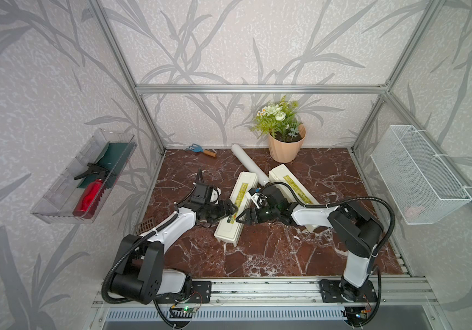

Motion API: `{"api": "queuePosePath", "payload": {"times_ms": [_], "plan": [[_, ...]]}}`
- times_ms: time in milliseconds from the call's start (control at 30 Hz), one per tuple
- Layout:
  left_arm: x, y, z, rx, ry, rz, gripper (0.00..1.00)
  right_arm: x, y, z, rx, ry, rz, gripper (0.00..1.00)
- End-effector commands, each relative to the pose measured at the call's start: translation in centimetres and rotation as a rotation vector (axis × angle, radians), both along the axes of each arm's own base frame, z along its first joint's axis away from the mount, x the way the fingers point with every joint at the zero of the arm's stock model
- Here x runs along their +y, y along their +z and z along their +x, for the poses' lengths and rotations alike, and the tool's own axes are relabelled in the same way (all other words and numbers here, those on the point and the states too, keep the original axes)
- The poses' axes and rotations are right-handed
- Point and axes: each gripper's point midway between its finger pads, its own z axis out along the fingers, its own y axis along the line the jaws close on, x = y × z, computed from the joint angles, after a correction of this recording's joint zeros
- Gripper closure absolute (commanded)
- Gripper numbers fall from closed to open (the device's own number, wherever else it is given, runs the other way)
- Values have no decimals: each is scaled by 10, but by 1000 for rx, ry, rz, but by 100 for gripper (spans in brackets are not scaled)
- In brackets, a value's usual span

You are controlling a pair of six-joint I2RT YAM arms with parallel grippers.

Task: Put plastic wrap rolls into dispensers
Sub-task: Close the lid on the plastic wrap cutting box.

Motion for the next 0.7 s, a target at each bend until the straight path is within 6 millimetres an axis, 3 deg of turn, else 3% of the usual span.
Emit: {"api": "queuePosePath", "payload": {"times_ms": [0,33,67,300,333,467,667], "plan": [[1,-14,-33,112,5,-15,19,-18,-22,-16,55,6,-98,14],[2,-14,-35,105,6,-16,19,-19,-22,-17,51,-1,-91,11],[4,-14,-37,99,14,-13,19,-21,-23,-20,51,-16,-92,0],[6,-14,-47,111,13,-22,21,-34,-22,-39,41,-139,-114,1],[6,-14,-48,113,20,-23,21,-32,-11,-42,22,-144,-93,1],[8,-15,-49,104,55,-42,22,-24,2,-59,-18,-158,-69,1],[5,-18,-51,110,55,-67,23,-11,-4,-72,2,-193,18,3]]}}
